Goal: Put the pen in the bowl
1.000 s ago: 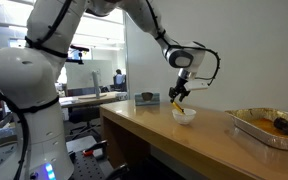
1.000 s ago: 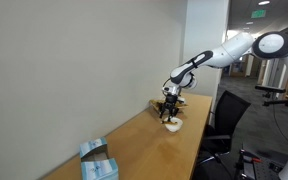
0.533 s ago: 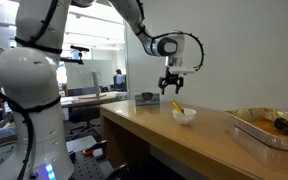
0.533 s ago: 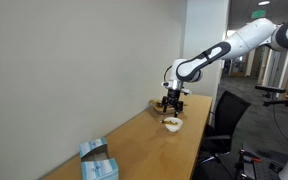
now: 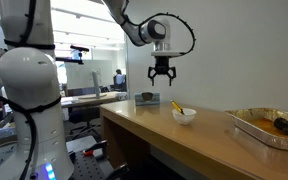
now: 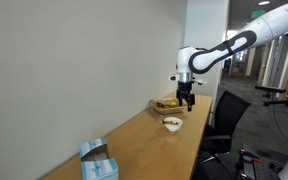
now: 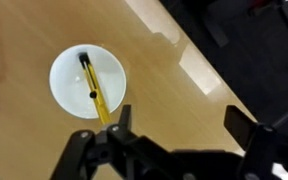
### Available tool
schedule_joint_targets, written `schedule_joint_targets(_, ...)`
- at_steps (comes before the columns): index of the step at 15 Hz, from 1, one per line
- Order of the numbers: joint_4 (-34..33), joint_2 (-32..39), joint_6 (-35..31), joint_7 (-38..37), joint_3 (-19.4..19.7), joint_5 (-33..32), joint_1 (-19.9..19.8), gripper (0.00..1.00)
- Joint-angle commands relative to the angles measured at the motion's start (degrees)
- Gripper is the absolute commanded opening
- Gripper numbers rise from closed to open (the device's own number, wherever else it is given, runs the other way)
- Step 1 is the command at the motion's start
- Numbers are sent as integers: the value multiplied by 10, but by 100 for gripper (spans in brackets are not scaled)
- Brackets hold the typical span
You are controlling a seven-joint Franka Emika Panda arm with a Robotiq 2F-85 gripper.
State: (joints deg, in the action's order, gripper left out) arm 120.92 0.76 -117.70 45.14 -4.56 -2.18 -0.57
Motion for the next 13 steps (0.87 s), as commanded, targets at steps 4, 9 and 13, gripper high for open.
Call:
schedule_joint_targets(4,33,-67,7,-135,5,2,27,100)
schedule_joint_targets(9,72,-113,-66,-184,6,-16,36,100)
schedule_joint_targets(13,117,-144,-102,-209,2,-61,38,100)
